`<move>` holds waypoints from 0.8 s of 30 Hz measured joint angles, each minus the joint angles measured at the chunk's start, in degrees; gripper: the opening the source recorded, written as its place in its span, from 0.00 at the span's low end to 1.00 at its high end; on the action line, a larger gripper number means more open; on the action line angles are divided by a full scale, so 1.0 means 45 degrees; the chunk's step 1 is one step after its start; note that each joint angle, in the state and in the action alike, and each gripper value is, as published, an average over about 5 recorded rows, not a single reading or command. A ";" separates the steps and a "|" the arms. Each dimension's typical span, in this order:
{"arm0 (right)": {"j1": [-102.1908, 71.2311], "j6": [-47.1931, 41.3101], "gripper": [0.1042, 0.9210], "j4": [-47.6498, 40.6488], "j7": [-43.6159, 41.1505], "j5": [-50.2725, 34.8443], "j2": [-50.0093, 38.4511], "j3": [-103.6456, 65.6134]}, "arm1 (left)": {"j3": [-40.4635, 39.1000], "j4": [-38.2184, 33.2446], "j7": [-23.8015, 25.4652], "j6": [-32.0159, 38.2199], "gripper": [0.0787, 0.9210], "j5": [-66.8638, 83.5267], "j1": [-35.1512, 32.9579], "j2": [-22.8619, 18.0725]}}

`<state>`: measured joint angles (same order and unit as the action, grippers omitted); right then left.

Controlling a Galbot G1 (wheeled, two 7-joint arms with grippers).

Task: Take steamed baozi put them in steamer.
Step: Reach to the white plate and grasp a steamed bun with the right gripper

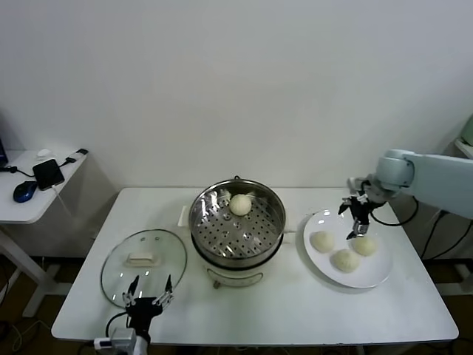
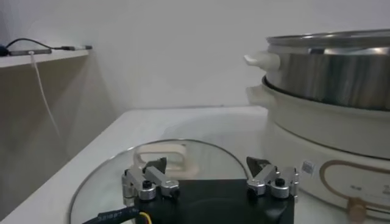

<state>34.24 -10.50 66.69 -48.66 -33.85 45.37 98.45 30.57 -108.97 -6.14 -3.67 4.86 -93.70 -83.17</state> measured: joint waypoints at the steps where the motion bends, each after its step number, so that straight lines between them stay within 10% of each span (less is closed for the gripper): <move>1: -0.0283 -0.0078 0.88 -0.0169 0.0043 0.0022 0.0092 -0.0217 | 0.0018 0.0007 -0.0003 0.0006 0.88 -0.0001 -0.0009 0.0000; 16: -0.3086 -0.0645 0.88 -0.2076 0.0519 0.0604 0.1217 -0.2311 | 0.0059 0.0039 -0.0048 0.0056 0.88 0.0051 -0.0032 0.0002; 24: -0.3479 -0.0651 0.72 -0.2356 0.0520 0.0720 0.1323 -0.2791 | 0.0058 -0.0074 -0.0076 0.0043 0.88 0.0061 -0.0046 -0.0001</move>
<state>18.59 -13.43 56.09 -46.32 -30.61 51.33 85.89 30.83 -109.31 -6.48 -3.48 5.14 -93.91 -83.18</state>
